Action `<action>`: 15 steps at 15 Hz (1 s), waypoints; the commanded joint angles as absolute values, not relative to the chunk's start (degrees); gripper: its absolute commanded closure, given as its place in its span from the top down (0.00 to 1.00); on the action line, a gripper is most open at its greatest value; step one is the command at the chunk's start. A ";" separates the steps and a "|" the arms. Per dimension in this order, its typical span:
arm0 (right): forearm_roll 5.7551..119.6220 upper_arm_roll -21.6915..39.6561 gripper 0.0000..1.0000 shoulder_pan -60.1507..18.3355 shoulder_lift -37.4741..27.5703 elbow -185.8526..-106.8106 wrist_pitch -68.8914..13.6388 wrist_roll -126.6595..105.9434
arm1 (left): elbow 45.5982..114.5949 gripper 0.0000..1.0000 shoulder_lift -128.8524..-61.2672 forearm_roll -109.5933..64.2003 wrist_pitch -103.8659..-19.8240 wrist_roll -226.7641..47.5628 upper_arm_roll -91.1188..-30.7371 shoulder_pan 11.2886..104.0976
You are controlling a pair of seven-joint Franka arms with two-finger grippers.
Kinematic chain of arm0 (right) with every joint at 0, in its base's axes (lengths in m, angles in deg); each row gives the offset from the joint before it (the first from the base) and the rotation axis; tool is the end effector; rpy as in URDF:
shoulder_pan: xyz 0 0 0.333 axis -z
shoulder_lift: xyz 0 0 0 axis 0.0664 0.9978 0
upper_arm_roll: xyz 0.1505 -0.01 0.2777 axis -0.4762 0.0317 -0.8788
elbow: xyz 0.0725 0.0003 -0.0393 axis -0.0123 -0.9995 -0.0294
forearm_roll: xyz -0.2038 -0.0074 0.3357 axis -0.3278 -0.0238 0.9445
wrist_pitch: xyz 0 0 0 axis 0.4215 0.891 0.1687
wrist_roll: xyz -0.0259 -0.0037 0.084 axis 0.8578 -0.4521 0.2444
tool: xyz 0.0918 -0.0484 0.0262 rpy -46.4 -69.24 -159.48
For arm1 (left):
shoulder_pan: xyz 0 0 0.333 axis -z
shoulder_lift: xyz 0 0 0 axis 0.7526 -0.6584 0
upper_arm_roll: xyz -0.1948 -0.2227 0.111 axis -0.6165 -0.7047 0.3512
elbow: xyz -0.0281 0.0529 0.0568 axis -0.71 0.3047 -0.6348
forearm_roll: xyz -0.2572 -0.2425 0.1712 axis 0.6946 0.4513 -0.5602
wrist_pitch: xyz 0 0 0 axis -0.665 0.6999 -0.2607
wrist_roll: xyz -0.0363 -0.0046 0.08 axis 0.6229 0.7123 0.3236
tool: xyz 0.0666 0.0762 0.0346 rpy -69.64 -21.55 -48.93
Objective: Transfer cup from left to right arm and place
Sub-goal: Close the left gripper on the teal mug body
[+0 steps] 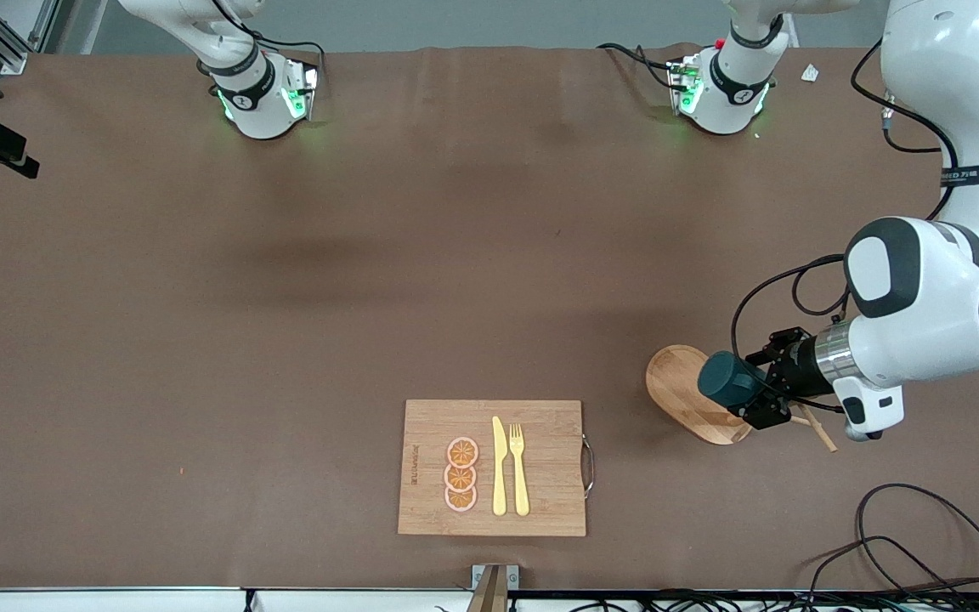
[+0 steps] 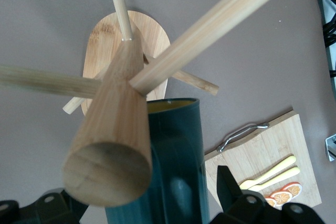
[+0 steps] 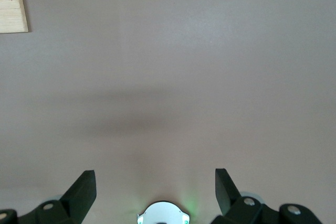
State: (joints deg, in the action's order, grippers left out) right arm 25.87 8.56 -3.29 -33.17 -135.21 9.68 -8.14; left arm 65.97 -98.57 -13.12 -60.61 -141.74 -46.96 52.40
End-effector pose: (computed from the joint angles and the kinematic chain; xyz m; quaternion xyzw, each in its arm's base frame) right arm 0.5036 -0.0509 0.6692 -0.9988 0.0234 0.0426 0.0077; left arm 0.6930 -0.1057 0.3834 0.8575 0.4876 -0.0816 0.1425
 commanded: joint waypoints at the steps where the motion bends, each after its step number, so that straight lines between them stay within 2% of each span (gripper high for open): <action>1: 26.28 8.10 1.00 -2.67 -33.43 -135.20 9.07 -8.49 | 64.23 0.98 -99.67 -13.41 -59.99 -143.09 -47.00 52.51; 5: 26.28 8.19 1.00 -2.67 -33.51 -135.29 8.37 -8.58 | 64.23 0.89 -99.67 -13.41 -59.65 -143.18 -46.91 52.34; 8: 26.28 8.19 1.00 -2.67 -33.51 -135.38 8.45 -8.58 | 64.14 0.77 -99.59 -12.53 -59.38 -143.35 -47.00 52.16; 15: 26.37 8.10 1.00 -2.76 -33.51 -136.16 8.28 -8.75 | 61.25 0.76 -98.44 -11.74 -52.63 -147.04 -47.69 52.51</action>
State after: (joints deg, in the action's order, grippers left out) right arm 25.87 8.53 -3.29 -33.14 -135.29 8.60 -8.16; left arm 63.66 -98.88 -12.32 -56.19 -144.89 -47.18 52.35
